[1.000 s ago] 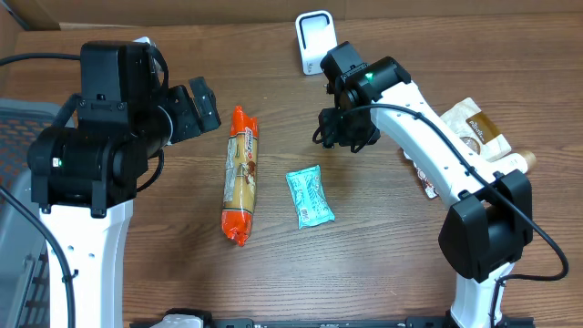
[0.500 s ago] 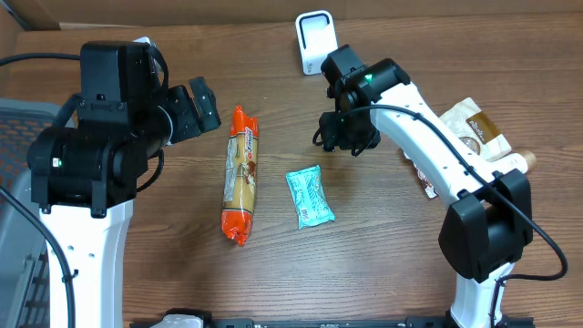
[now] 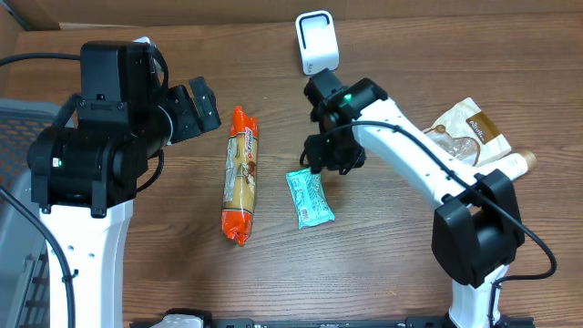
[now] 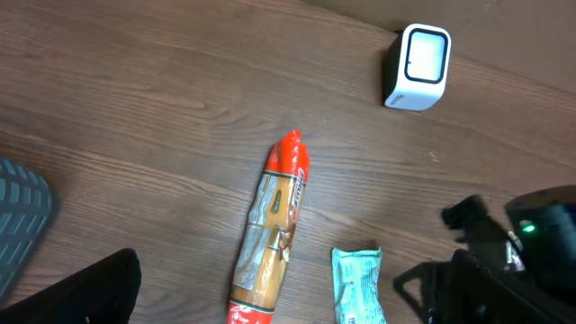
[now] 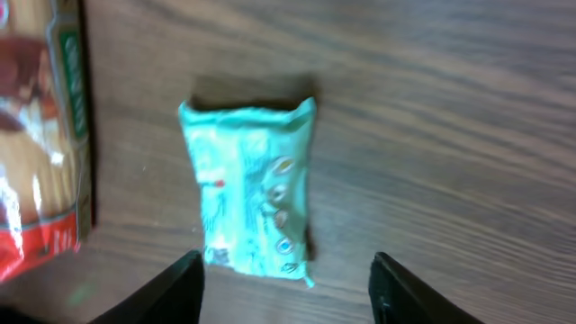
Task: Scan the item barcode
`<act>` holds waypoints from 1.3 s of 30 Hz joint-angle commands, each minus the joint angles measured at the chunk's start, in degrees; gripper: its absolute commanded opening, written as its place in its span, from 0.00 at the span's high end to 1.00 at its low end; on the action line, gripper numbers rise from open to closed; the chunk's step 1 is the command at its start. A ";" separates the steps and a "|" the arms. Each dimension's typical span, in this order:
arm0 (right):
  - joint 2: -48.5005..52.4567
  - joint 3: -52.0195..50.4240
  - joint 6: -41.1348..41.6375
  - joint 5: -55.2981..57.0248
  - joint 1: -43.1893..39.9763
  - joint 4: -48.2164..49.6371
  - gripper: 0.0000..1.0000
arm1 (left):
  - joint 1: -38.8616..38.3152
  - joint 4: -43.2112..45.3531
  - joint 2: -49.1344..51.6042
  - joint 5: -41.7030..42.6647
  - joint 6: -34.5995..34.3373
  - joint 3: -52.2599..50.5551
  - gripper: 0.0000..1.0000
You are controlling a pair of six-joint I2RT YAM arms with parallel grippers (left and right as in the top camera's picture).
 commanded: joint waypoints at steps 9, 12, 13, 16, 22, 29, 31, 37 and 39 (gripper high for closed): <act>-1.01 -5.86 -9.79 -19.45 1.68 2.80 0.36 | 0.22 0.07 0.09 -0.31 -0.37 0.90 0.01; -1.01 -8.09 -8.11 -20.44 3.28 6.10 0.36 | 0.22 0.07 0.09 -0.31 -0.37 0.90 0.00; -1.01 -8.61 -7.37 -20.33 3.78 6.91 0.36 | 0.22 0.07 0.09 -0.31 -0.37 0.90 0.00; -1.01 -9.60 -3.50 -19.37 5.42 9.14 0.37 | 0.22 0.09 0.09 -0.31 -0.37 0.90 0.01; -0.98 -11.08 3.72 -14.71 7.98 13.07 0.37 | 0.22 0.07 0.09 -0.31 -0.37 0.90 0.00; -0.98 -16.02 7.04 -13.79 11.02 17.05 0.38 | 0.22 0.07 0.09 -0.31 -0.37 0.90 0.00; -0.98 -16.76 7.08 -12.72 11.19 16.92 0.38 | 0.22 0.07 0.09 -0.31 -0.37 0.90 0.00; -1.01 -17.03 7.04 -3.50 9.29 13.66 0.38 | 0.22 0.07 0.09 -0.31 -0.37 0.90 0.01; -1.01 -17.03 7.02 0.50 7.30 12.68 0.38 | 0.22 0.07 0.09 -0.31 -0.37 0.90 0.01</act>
